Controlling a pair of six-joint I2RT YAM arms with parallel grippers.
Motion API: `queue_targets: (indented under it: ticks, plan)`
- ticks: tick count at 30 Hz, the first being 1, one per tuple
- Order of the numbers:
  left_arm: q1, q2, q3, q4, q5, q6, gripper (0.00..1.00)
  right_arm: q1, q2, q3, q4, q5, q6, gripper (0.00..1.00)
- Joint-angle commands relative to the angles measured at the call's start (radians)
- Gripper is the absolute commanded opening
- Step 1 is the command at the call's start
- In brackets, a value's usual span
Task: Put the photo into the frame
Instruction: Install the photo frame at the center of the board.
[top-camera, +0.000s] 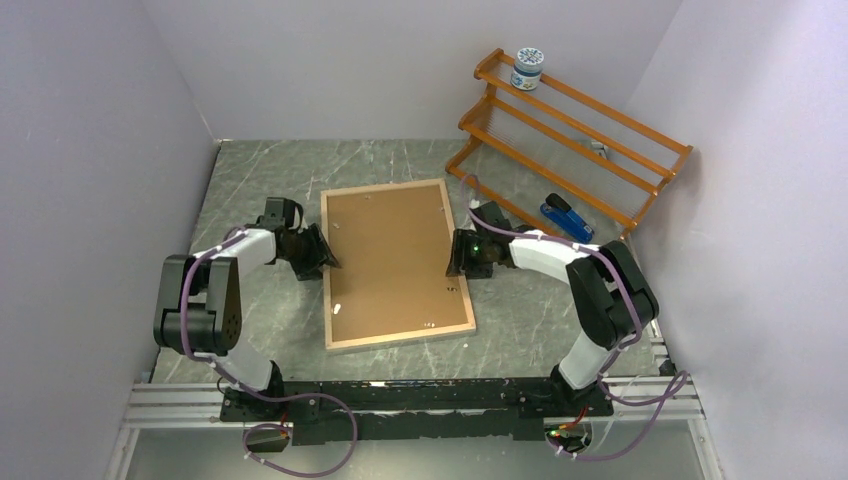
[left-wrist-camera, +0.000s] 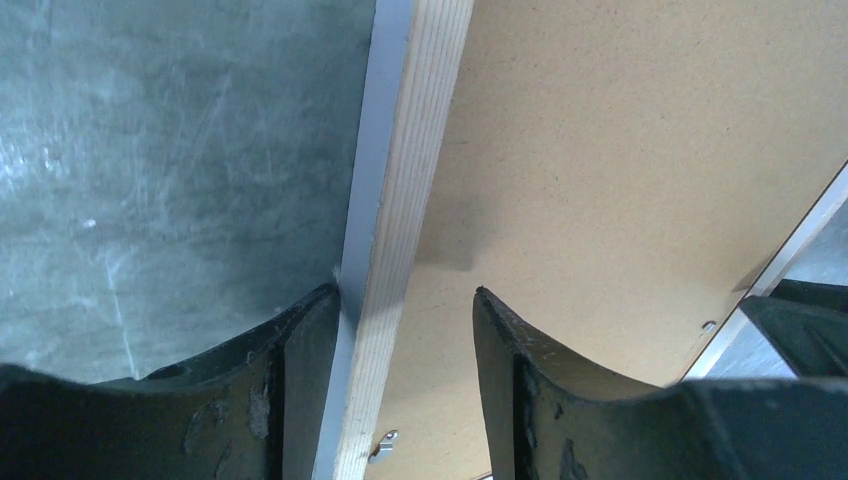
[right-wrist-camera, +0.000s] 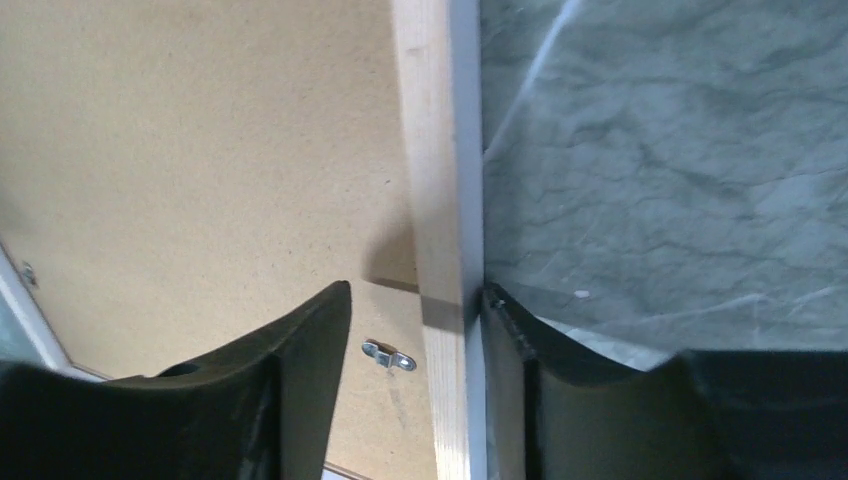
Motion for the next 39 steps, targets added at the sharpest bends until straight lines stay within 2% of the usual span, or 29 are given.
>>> queue_targets:
  ticks: [1, 5, 13, 19, 24, 30, 34, 39]
  plan:
    - [-0.017, -0.064, -0.040, 0.015, 0.015, -0.032, 0.57, 0.073, -0.015, 0.024, -0.145, 0.081, -0.073, 0.57]
    - [-0.015, -0.072, -0.047, 0.010, 0.003, -0.022, 0.56, 0.116, -0.020, 0.034, -0.188, 0.145, -0.126, 0.63]
    - [-0.007, -0.083, -0.082, 0.016, 0.000, -0.027, 0.46, 0.158, -0.057, 0.048, -0.282, 0.196, -0.217, 0.71]
    - [-0.004, -0.093, -0.100, 0.016, 0.000, -0.023, 0.42, 0.161, -0.051, 0.049, -0.308, 0.252, -0.204, 0.67]
    - [-0.004, -0.105, -0.099, 0.000, -0.014, -0.010, 0.38, 0.162, -0.011, 0.069, -0.309, 0.309, -0.117, 0.62]
    - [-0.001, -0.115, -0.107, 0.006, 0.004, -0.008, 0.37, 0.161, 0.000, 0.070, -0.284, 0.369, -0.032, 0.63]
    - [-0.001, -0.096, -0.121, 0.036, 0.049, -0.021, 0.36, 0.159, 0.047, 0.107, -0.307, 0.382, -0.021, 0.66]
    - [0.004, -0.093, -0.125, 0.041, 0.060, -0.024, 0.36, 0.151, 0.067, 0.102, -0.314, 0.385, 0.009, 0.66]
